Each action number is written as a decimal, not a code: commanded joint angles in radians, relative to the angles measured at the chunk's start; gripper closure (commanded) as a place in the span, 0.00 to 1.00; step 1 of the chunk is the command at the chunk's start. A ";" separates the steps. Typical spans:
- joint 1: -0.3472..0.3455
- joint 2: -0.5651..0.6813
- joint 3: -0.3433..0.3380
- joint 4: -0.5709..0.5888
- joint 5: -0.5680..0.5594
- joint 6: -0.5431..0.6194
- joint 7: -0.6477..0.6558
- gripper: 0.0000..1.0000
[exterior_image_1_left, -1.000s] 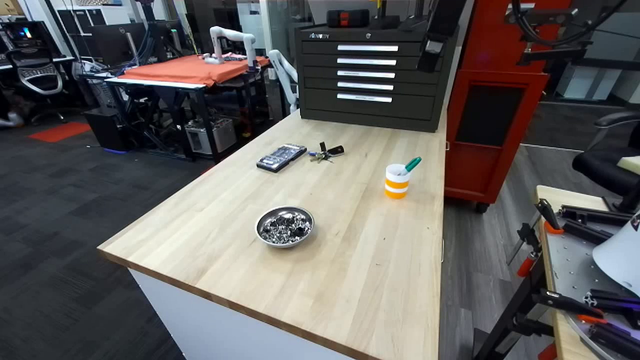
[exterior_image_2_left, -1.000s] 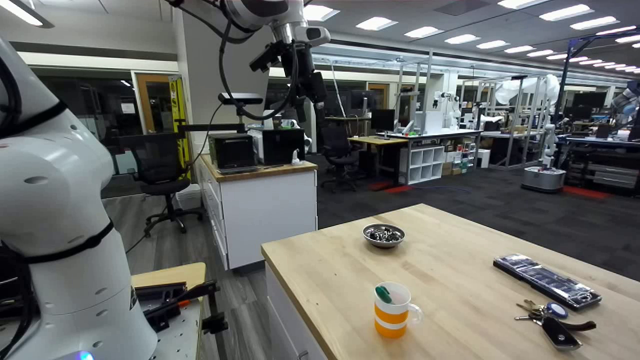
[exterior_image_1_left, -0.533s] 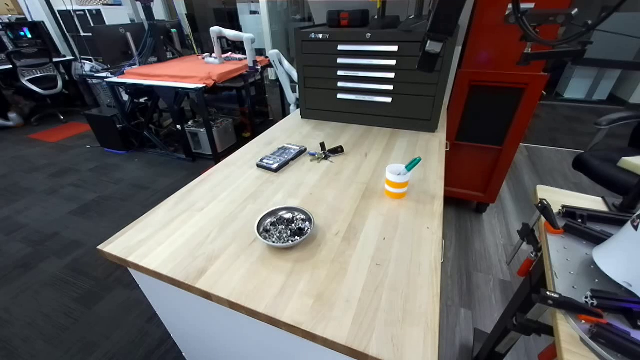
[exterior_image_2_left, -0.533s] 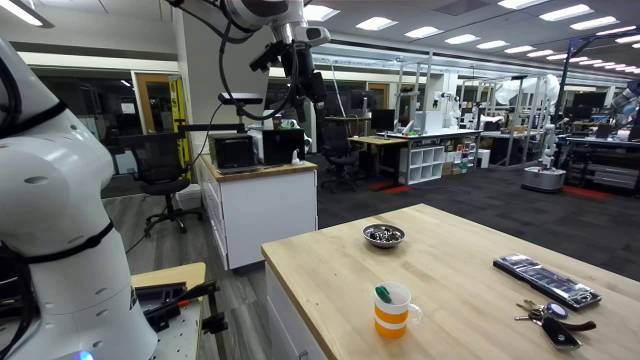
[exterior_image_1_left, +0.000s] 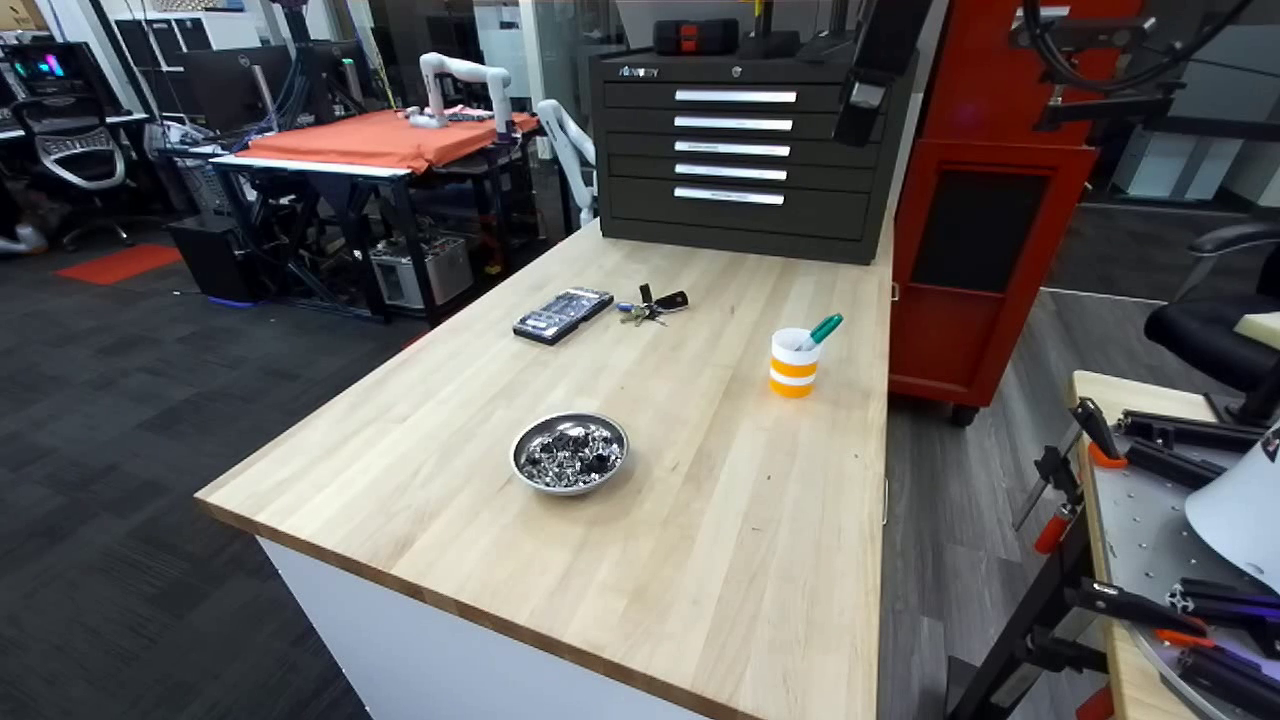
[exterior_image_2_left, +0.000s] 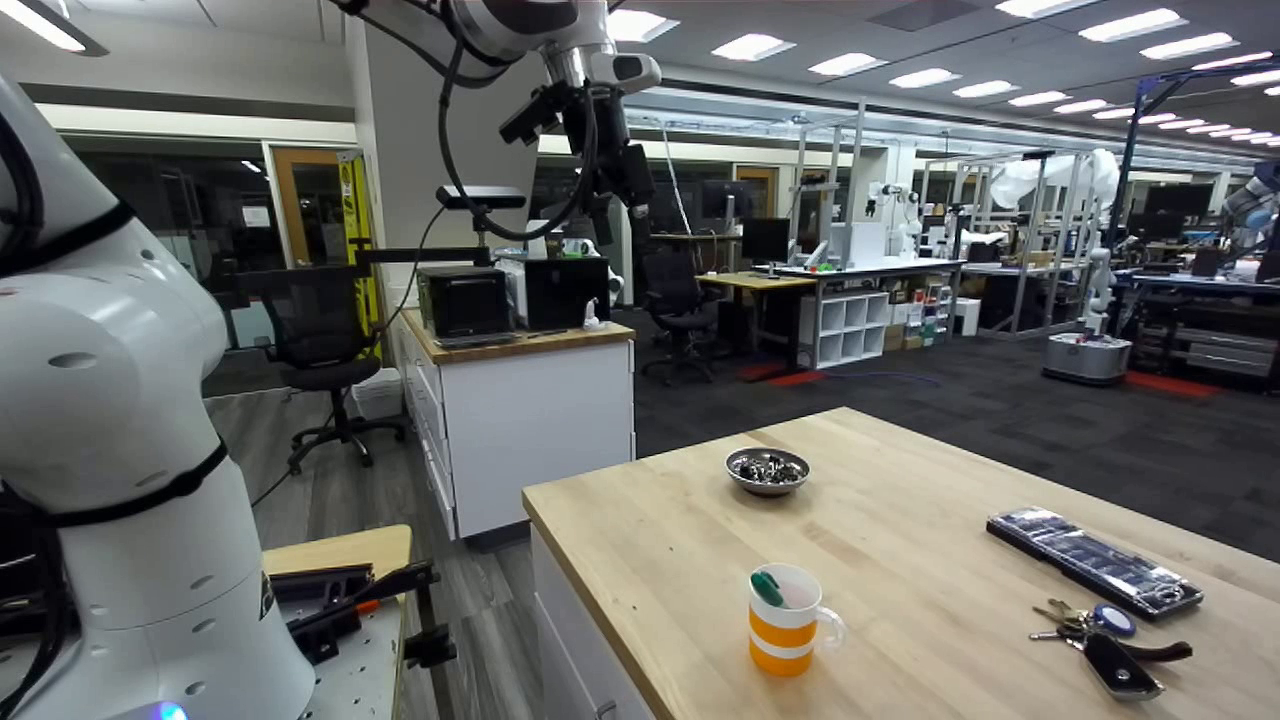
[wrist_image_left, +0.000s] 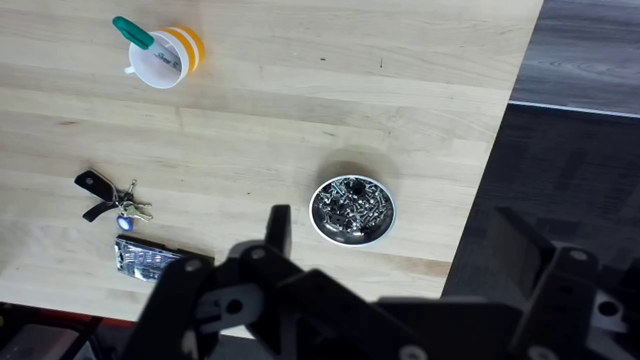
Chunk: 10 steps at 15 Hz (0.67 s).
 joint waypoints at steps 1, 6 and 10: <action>0.017 0.014 -0.025 -0.005 -0.022 0.016 -0.015 0.00; 0.005 0.033 -0.054 -0.032 -0.061 0.038 -0.048 0.00; -0.012 0.044 -0.095 -0.076 -0.110 0.073 -0.064 0.00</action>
